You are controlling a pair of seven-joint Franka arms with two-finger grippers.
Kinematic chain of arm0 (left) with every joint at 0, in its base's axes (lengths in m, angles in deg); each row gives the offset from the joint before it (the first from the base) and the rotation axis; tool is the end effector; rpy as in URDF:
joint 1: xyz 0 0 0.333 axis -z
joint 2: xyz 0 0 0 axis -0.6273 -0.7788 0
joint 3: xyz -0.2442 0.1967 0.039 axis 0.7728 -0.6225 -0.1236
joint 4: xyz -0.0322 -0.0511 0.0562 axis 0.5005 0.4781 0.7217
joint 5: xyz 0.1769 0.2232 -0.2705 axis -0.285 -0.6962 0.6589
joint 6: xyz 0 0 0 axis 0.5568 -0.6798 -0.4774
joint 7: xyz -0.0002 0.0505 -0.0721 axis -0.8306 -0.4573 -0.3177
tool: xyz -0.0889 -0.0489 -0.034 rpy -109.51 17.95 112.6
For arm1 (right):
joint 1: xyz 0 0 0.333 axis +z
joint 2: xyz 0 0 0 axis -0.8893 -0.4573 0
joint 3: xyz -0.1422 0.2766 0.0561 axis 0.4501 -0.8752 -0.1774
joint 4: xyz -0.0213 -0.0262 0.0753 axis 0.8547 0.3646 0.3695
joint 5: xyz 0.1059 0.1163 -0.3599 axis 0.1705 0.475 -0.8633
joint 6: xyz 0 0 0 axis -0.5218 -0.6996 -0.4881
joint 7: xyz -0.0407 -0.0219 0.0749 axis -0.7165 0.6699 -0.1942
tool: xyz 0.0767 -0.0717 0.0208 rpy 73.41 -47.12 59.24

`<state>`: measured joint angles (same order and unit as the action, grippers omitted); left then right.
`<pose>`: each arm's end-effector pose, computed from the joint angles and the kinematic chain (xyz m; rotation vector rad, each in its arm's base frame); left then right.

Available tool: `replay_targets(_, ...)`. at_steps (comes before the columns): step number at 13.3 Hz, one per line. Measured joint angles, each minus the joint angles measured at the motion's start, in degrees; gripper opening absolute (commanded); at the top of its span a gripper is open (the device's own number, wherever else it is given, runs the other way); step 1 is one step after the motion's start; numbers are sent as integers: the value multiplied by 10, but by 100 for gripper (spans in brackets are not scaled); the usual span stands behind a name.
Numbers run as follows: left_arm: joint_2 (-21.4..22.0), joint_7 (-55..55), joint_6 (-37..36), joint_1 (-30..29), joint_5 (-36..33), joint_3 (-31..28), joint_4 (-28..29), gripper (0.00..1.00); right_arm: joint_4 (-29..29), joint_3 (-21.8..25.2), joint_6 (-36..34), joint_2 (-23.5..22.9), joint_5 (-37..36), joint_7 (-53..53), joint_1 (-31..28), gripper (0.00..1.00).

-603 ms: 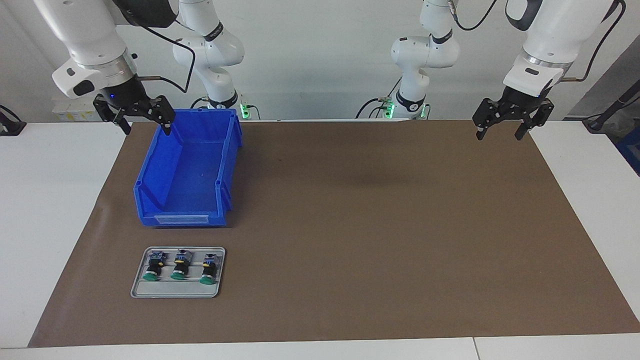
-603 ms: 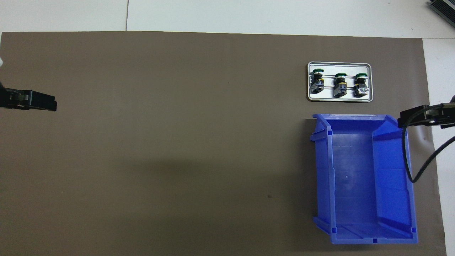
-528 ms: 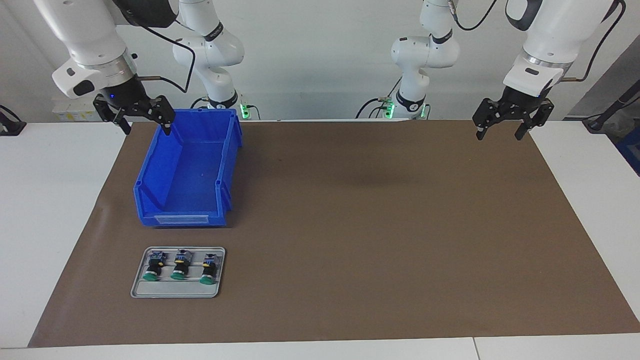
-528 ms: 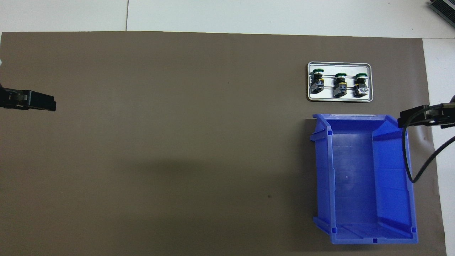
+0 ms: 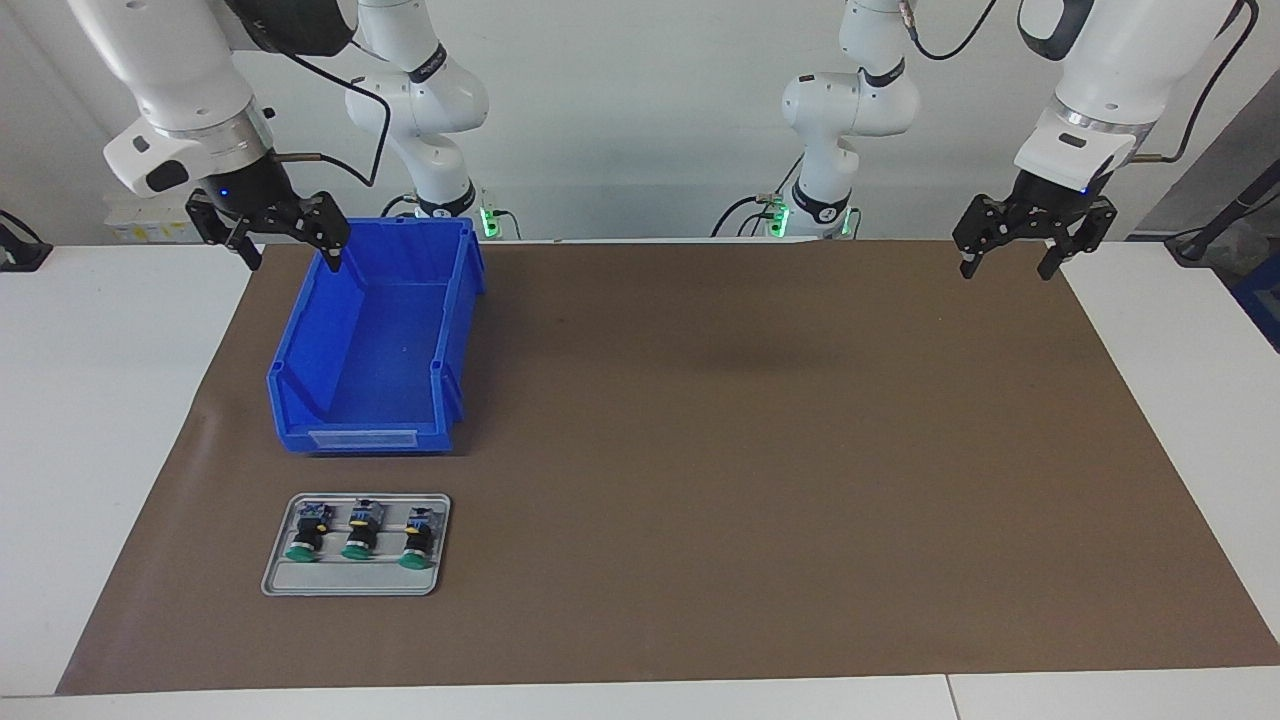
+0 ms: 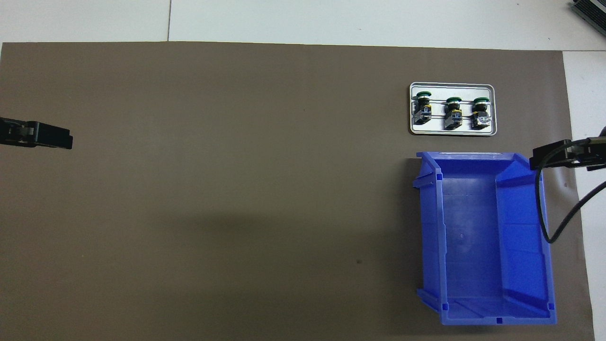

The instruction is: Place and press button with both arms

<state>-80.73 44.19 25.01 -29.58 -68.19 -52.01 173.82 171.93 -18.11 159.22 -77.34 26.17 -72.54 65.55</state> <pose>0.5503 -0.0345 0.6416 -3.1146 0.2000 -0.1516 0.5418 -0.0157 0.6269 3.1087 -0.0595 0.0094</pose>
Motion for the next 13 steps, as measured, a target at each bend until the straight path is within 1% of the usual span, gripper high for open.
replay_targets(3,1,0,0,0,0,0,2,100,6,0,46,-15,0,-3,0,100)
replay_targets(5,1,0,0,0,0,-1,3,100,-1,0,92,-57,0,-24,1,100)
replay_targets(6,1,0,0,0,0,-2,3,100,-16,0,122,-94,0,-30,2,100)
replay_targets(8,2,1,0,0,0,-3,4,100,-62,-1,186,-184,0,-36,5,100)
replay_targets(10,2,1,0,0,0,-3,4,100,-90,-2,262,-265,1,-41,5,100)
replay_targets(11,2,1,0,0,0,-3,4,100,-97,-2,291,-293,2,-41,5,100)
replay_targets(13,2,1,0,0,0,-3,4,100,-102,-2,329,-332,9,-45,4,100)
